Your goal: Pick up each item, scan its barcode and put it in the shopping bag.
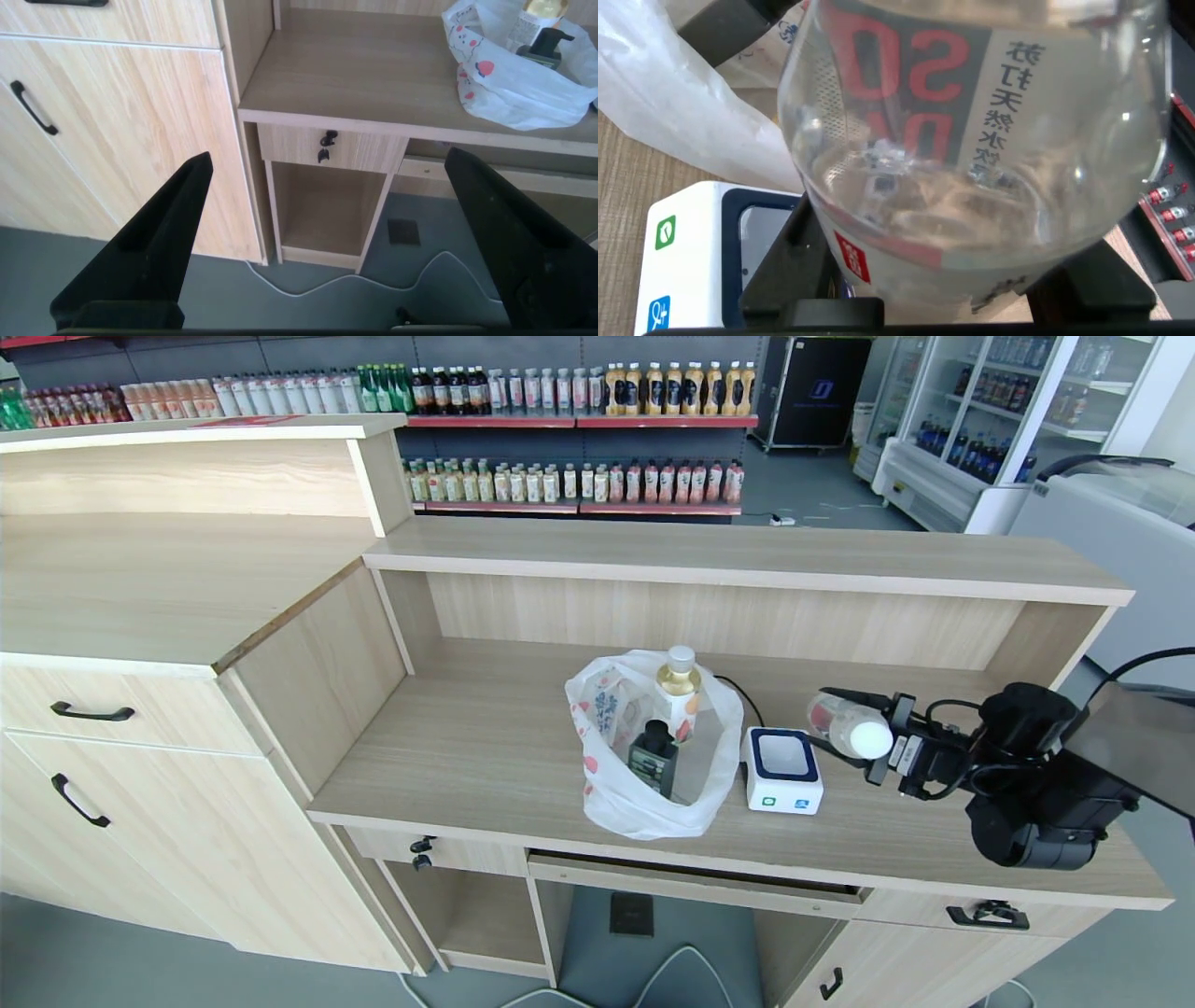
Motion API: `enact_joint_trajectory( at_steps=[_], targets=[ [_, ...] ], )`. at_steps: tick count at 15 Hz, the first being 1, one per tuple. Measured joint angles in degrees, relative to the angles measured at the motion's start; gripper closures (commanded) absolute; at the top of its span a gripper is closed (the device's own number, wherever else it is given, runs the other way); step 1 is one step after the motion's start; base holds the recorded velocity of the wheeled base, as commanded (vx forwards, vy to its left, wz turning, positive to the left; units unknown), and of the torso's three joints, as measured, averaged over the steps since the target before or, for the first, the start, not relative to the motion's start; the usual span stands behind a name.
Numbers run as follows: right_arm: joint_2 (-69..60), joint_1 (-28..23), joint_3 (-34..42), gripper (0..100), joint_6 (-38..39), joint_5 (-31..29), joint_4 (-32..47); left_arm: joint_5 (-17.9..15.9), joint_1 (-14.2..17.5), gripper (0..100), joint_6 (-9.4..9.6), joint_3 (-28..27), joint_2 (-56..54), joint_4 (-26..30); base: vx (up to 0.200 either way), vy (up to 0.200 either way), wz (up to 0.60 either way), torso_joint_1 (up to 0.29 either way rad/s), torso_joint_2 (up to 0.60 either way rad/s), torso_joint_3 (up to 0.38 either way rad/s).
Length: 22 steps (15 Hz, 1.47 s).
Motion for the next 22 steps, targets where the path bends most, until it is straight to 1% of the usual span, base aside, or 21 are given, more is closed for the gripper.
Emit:
enact_joint_trajectory(
  at_steps=[11,22],
  targets=[
    [2.76,1.66,-4.24,100,0.29,0.00,0.00,0.00,0.02,0,-0.02,0.00,0.00,0.00,0.000,0.000,0.00,0.000,0.00,0.000],
    [3.91,2.34,-5.12,100,0.38,-0.02,0.00,0.00,0.02,0,0.00,0.00,0.00,0.00,0.000,0.000,0.00,0.000,0.00,0.000]
  ],
)
